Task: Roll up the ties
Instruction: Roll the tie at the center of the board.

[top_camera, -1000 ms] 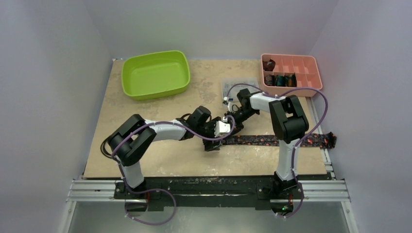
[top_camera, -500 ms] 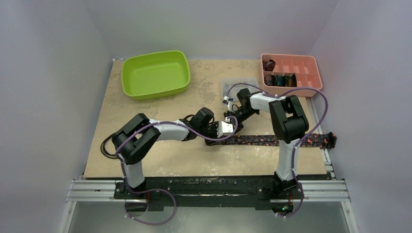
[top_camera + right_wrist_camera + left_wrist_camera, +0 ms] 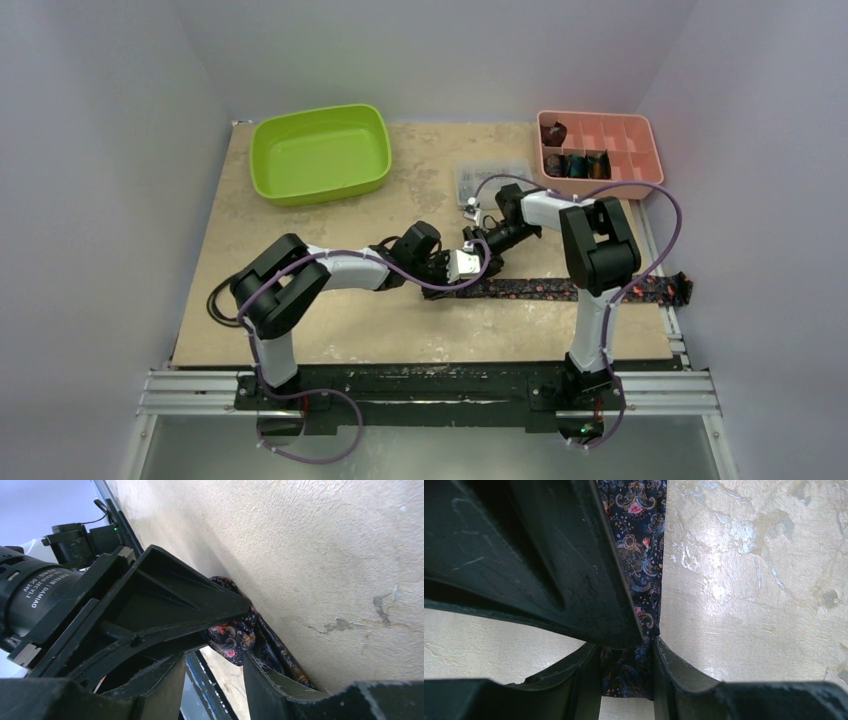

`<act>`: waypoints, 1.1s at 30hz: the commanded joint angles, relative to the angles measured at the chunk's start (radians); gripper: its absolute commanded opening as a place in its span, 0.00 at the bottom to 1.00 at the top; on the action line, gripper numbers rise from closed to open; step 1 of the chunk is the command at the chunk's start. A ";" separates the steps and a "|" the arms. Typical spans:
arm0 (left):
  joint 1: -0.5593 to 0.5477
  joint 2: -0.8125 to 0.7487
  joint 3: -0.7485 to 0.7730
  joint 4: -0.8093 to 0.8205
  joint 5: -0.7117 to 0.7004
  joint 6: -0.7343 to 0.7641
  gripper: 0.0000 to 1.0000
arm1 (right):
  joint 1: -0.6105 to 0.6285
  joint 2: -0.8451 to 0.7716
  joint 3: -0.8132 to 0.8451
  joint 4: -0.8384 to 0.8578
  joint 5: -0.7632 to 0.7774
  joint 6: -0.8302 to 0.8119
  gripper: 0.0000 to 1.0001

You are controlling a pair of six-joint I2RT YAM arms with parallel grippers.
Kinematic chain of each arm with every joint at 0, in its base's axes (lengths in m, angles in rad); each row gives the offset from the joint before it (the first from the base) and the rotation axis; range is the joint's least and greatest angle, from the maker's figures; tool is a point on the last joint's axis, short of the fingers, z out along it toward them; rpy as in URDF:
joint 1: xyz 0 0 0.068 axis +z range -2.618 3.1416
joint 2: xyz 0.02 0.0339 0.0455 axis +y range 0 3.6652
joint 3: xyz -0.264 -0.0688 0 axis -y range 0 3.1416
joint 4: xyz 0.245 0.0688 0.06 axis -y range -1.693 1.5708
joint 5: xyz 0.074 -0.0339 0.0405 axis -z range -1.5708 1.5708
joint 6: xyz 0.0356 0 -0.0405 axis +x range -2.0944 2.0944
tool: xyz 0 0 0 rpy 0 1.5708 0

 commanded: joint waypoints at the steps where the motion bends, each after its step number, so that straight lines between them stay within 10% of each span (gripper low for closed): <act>1: -0.007 0.022 -0.015 -0.042 -0.043 0.012 0.35 | 0.004 -0.001 -0.014 -0.028 -0.023 -0.024 0.46; 17: -0.009 0.020 -0.017 -0.047 -0.043 0.011 0.37 | 0.014 0.022 -0.031 0.070 0.016 0.031 0.45; 21: -0.008 0.017 -0.015 -0.061 -0.035 0.020 0.37 | 0.011 0.015 -0.028 0.080 0.051 0.038 0.59; 29: -0.008 0.037 0.001 -0.067 -0.043 0.029 0.37 | 0.011 -0.020 -0.018 0.070 0.029 0.030 0.08; 33: -0.009 0.047 0.007 -0.063 -0.045 0.016 0.37 | 0.011 -0.024 -0.024 0.030 0.050 -0.001 0.00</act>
